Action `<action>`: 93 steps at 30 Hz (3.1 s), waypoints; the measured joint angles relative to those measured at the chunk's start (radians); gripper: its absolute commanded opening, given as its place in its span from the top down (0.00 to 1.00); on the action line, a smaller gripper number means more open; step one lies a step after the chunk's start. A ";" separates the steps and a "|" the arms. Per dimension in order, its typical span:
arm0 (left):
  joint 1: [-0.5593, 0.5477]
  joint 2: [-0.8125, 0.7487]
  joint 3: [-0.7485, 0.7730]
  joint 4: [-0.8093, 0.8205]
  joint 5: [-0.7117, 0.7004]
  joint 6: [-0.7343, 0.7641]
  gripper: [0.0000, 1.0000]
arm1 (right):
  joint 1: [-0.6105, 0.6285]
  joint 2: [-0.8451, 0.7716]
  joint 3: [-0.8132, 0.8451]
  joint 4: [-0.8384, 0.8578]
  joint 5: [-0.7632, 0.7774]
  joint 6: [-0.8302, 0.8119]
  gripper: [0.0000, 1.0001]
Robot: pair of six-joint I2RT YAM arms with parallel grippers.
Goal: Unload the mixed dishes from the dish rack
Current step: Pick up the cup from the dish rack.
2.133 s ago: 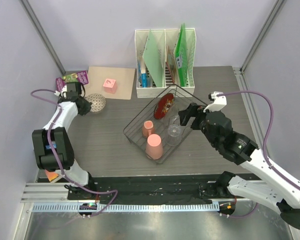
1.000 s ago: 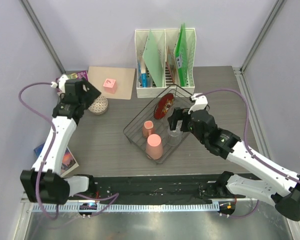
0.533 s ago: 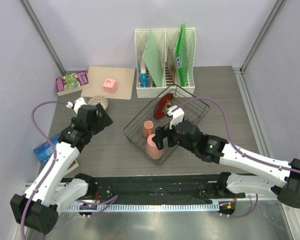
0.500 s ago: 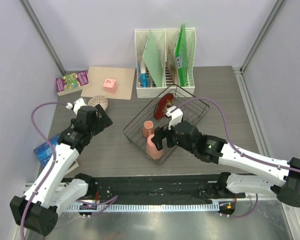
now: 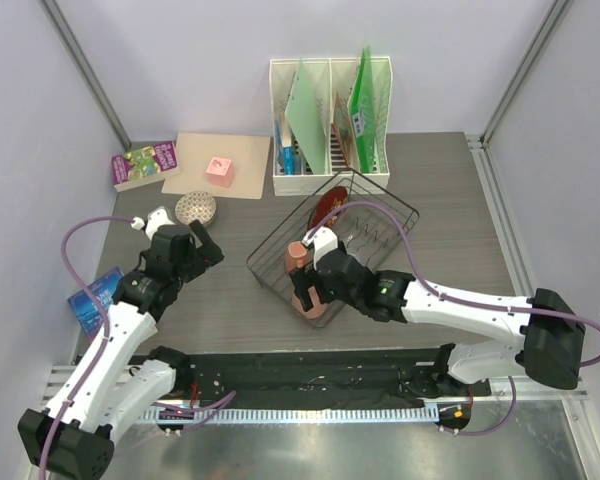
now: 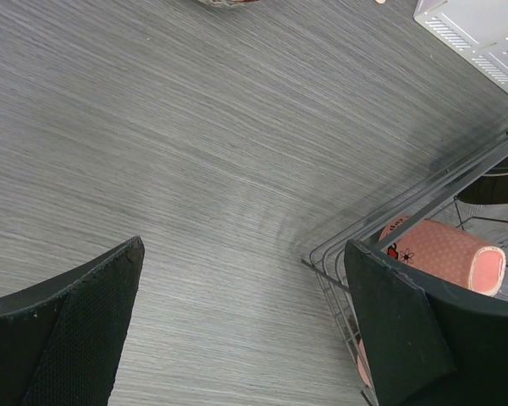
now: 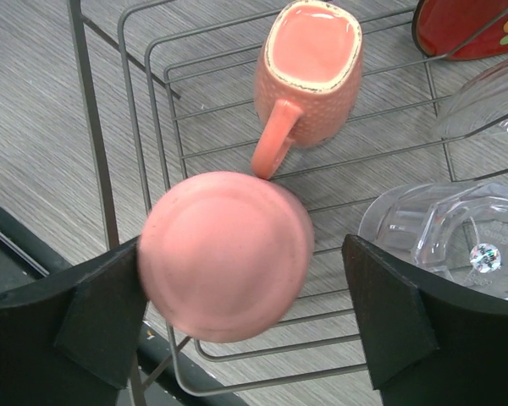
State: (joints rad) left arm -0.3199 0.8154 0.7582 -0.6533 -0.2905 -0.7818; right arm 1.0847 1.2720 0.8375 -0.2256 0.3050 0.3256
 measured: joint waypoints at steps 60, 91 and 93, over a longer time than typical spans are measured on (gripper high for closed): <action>-0.002 -0.089 -0.250 1.143 0.871 -0.507 0.43 | -0.406 -0.164 -0.203 0.938 -0.628 0.777 0.99; -0.045 -0.094 0.177 0.341 0.521 -0.067 1.00 | -0.390 -0.352 -0.036 0.173 -0.240 0.412 0.01; -0.044 -0.074 0.234 0.238 0.409 -0.017 0.99 | -0.391 -0.393 -0.024 0.095 -0.142 0.378 0.01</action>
State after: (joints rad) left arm -0.3641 0.7414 0.9924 -0.4156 0.1181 -0.7990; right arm 0.6933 0.8795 0.8131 -0.1307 0.1635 0.7033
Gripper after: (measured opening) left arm 0.039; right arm 0.992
